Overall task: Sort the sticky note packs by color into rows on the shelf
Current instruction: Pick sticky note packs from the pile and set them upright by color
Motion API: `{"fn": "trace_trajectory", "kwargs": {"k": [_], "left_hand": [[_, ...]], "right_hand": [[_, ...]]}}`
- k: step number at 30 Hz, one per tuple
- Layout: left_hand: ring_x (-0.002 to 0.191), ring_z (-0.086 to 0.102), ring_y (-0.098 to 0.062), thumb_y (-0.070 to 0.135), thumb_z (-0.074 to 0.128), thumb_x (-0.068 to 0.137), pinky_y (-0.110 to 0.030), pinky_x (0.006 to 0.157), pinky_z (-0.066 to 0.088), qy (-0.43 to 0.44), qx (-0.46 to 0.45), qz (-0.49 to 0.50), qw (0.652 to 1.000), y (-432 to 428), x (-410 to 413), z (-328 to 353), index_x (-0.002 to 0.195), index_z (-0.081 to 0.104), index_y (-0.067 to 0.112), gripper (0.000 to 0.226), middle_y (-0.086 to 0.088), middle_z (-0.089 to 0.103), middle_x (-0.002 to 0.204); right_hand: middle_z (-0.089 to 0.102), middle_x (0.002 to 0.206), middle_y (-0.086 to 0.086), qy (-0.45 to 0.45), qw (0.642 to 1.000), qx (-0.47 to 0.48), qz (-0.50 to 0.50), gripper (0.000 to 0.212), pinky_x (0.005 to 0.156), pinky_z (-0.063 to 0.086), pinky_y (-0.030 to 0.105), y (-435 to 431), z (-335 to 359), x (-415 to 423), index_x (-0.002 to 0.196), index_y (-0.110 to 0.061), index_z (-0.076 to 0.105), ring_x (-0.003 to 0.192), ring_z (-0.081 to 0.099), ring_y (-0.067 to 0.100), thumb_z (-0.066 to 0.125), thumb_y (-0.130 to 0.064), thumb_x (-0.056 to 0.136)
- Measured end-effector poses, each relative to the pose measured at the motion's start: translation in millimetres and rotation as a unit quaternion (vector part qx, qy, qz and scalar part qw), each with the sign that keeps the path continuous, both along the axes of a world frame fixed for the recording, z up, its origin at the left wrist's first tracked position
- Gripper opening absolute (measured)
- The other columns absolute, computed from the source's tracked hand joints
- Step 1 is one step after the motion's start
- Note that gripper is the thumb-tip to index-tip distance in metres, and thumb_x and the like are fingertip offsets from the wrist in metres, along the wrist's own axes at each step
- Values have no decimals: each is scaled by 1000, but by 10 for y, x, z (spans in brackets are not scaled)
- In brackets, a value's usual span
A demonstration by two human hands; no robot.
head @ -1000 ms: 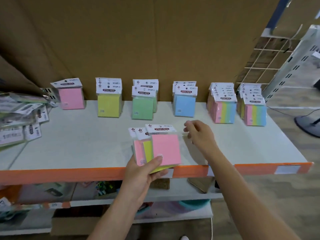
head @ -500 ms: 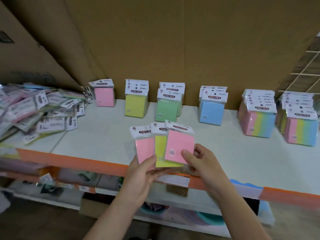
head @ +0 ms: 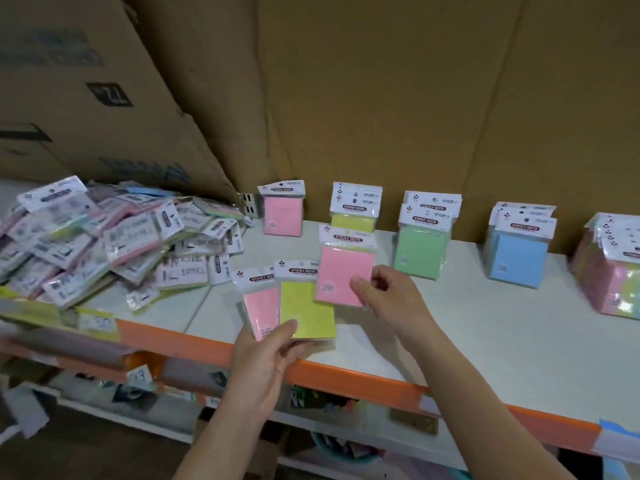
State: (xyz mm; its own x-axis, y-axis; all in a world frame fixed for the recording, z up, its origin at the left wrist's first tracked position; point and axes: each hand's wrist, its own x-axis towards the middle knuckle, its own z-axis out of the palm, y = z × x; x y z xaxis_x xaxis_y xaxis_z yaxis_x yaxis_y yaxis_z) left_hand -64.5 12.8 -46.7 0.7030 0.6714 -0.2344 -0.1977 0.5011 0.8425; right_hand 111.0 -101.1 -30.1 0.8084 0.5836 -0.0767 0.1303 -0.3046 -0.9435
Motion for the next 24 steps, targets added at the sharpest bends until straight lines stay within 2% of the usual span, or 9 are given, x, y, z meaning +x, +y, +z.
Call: {"fn": "trace_trajectory", "kwargs": {"k": [3,5,7,11,13,16,19,21,24], "left_hand": [[78,73,-41,-9,56,92,-35,64,61,8,-12,-10,1000,460,-135,3,123,54,-7,32,-28,72,99],[84,70,-51,-6,56,93,-35,67,61,17,-15,-25,999,705,-181,-8,127,51,-8,34,-33,68,105],[87,67,-56,-7,55,94,-35,68,61,13,-12,-41,999,878,-209,-11,125,53,-4,31,-27,69,103],[83,71,-48,-6,56,94,-36,72,61,10,-24,-84,996,1100,-240,-3,127,52,2,33,-25,66,108],[79,72,-45,-7,56,94,-36,69,61,4,-34,-89,995,1189,-238,-25,127,51,0,35,-28,62,108],[78,72,-44,-8,58,92,-36,67,61,-2,-42,-91,995,1283,-237,-64,121,55,2,31,-24,67,101],[81,71,-48,-9,58,91,-40,69,61,-11,-53,-98,994,1329,-227,-103,117,58,3,29,-21,71,98],[86,72,-45,-9,58,91,-41,71,61,-14,-56,-103,993,1341,-200,-110,117,60,3,28,-24,71,105],[92,71,-43,-7,59,91,-42,74,61,-29,-49,-122,991,1326,-120,-94,126,56,7,38,-23,71,111]], "right_hand": [[57,67,-5,-34,999,-1,-35,14,52,36,18,620,69,22,78,-16,62,57,48,7,68,-22,89],[58,72,-5,-55,997,3,-55,7,50,36,12,1016,83,33,83,-15,62,62,50,8,67,-17,88],[60,77,-5,-84,994,-14,-71,5,52,37,15,1353,71,36,89,-12,62,66,52,9,67,-13,88],[68,103,8,-124,982,-95,-103,23,76,49,33,1757,-17,79,110,-7,58,92,63,26,66,-16,90],[67,109,13,-134,976,-118,-123,27,82,53,40,1850,-55,98,113,-5,55,98,64,30,65,-18,91],[66,103,13,-133,968,-154,-147,24,73,48,36,1936,-74,128,105,-6,52,93,63,30,64,-22,92],[65,105,13,-129,961,-194,-151,33,73,42,33,1918,-52,130,112,-2,55,95,60,29,63,-29,95],[65,101,10,-127,965,-160,-166,31,74,41,31,1790,-40,59,111,-4,59,96,62,28,58,-32,98],[69,82,-4,-83,987,-76,-113,30,70,47,29,1460,-52,-134,92,-13,64,80,65,15,51,-39,101]]}}
